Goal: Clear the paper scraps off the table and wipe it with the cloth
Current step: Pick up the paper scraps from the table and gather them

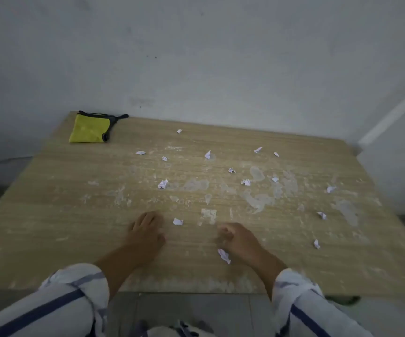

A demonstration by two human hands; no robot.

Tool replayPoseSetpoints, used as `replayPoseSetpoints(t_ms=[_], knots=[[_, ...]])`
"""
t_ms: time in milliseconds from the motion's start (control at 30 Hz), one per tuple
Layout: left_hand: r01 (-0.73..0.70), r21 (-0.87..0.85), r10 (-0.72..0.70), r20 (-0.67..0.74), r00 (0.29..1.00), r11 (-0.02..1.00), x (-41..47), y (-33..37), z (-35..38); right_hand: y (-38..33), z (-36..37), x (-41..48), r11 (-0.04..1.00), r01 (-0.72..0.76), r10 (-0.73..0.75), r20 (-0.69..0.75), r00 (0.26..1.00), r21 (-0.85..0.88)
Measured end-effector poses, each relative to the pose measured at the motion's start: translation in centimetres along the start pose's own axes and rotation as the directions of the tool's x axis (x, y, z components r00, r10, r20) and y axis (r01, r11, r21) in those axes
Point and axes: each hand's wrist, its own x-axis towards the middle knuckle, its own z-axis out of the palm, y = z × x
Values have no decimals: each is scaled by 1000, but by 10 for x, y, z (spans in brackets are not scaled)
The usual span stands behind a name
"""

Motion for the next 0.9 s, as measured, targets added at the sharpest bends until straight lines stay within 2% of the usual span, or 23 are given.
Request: replayPoseSetpoints(t_ms=[133, 367, 500, 633, 767, 900], knots=[[16, 11, -15, -123, 992, 1000, -7, 4, 13, 14, 22, -17, 974, 89, -86, 23, 996, -207], [117, -71, -125, -126, 984, 991, 0, 14, 21, 19, 38, -13, 933, 151, -161, -2, 987, -326], [55, -102, -71, -157, 985, 993, 9, 26, 14, 8, 33, 4, 931, 159, -161, 19, 987, -328], [49, -123, -68, -154, 986, 991, 20, 40, 8, -12, 30, 22, 971, 124, -131, -23, 991, -203], [-32, -21, 31, -61, 998, 999, 30, 41, 6, -42, 29, 42, 997, 54, -55, -6, 998, -59], [33, -48, -34, -17, 999, 998, 34, 28, -2, -76, 34, 63, 970, -110, 101, 53, 993, 215]])
